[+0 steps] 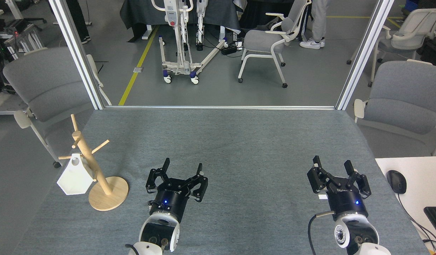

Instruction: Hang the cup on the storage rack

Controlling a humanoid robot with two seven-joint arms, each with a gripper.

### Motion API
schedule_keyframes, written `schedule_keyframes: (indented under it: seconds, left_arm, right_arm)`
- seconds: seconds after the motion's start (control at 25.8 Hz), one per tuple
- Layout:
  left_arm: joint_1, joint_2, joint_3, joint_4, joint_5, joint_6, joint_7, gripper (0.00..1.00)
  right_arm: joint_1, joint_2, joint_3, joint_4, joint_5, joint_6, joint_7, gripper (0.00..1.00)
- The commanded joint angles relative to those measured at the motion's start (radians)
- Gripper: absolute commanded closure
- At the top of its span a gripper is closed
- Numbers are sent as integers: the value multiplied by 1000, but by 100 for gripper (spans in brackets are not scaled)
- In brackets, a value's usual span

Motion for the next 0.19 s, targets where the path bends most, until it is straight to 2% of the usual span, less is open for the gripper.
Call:
schedule_keyframes:
  seconds: [0.0, 0.15]
  left_arm:
    - [0, 1, -3, -1, 4, 3, 0, 1]
    - [0, 1, -3, -1, 4, 2, 0, 1]
  right_arm:
    - [1, -1, 0, -1, 0, 0, 5, 0]
    - [-1, 2, 0, 0, 0, 0, 7, 0]
